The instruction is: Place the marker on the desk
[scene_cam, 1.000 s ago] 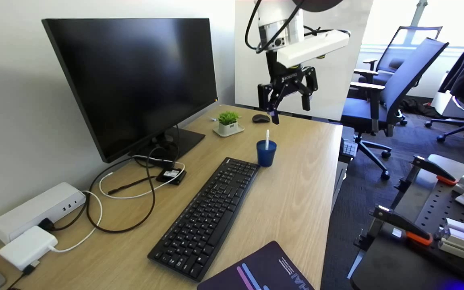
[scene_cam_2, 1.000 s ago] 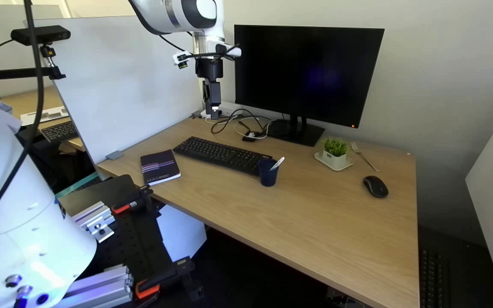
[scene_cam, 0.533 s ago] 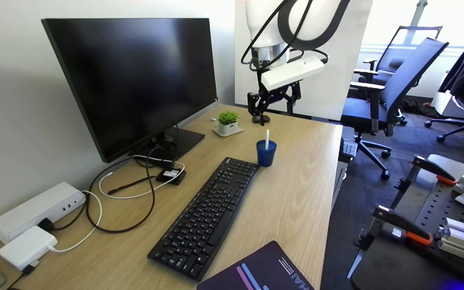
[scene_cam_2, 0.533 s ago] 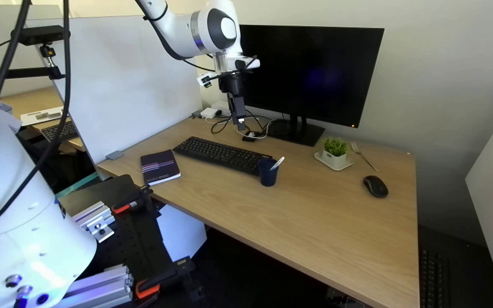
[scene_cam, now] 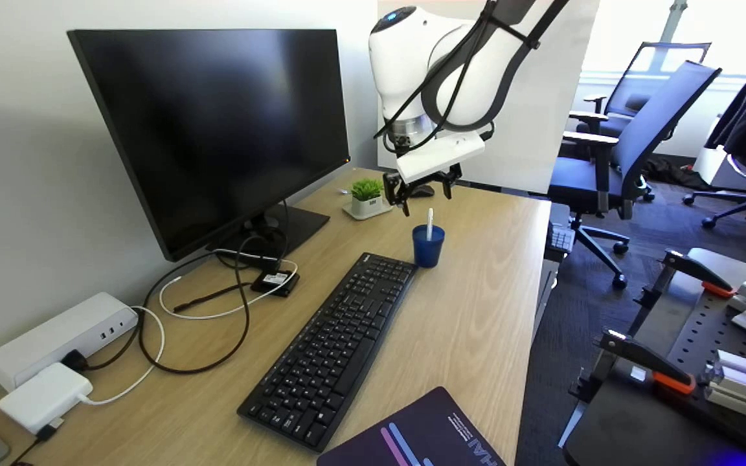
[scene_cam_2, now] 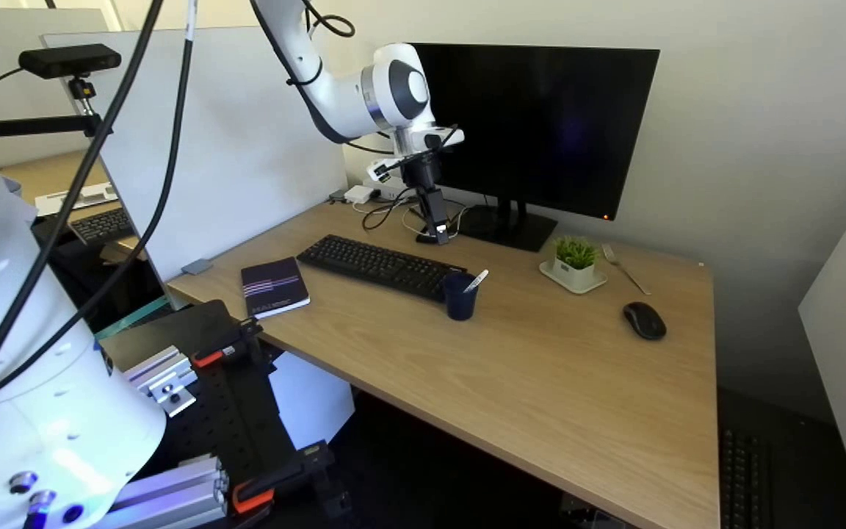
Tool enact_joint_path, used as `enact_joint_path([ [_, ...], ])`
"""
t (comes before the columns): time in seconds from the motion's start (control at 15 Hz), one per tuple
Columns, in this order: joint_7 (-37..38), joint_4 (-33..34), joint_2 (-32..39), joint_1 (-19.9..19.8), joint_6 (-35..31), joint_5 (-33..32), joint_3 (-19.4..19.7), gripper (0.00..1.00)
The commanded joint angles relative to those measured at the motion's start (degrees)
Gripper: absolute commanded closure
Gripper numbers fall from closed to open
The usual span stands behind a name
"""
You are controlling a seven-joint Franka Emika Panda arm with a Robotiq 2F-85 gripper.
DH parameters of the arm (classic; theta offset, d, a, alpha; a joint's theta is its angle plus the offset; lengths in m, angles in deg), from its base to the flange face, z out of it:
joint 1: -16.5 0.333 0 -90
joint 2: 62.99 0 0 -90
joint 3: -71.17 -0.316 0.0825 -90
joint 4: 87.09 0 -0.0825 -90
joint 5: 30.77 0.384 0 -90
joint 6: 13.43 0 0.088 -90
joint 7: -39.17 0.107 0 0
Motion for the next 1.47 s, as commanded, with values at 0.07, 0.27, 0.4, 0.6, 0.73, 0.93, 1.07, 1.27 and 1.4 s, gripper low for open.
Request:
enact_joint_path([
  [0.07,7.12,4.61,5.3,4.48,0.87,-5.71,6.14,0.0],
  [0.27,12.77,6.2,7.98,5.81,1.89,-8.76,8.15,0.0],
  [0.4,15.9,6.67,9.07,6.36,2.53,-10.24,8.58,0.0],
  [0.6,20.83,7.56,10.4,7.15,3.97,-12.51,8.93,0.0],
  [0.73,23.8,7.97,10.63,7.17,5.73,-14.36,8.69,0.0],
  [0.93,27.14,8.59,10.4,6.46,7.88,-16.97,7.84,0.0],
  [1.07,28.78,9.09,10.51,5.91,8.77,-18.42,7.26,0.0],
  [1.27,31.14,9.9,11.06,5.47,9.14,-20.23,6.54,0.0],
  [1.4,32.66,10.65,11.94,5.34,8.98,-21.55,6.28,0.0],
])
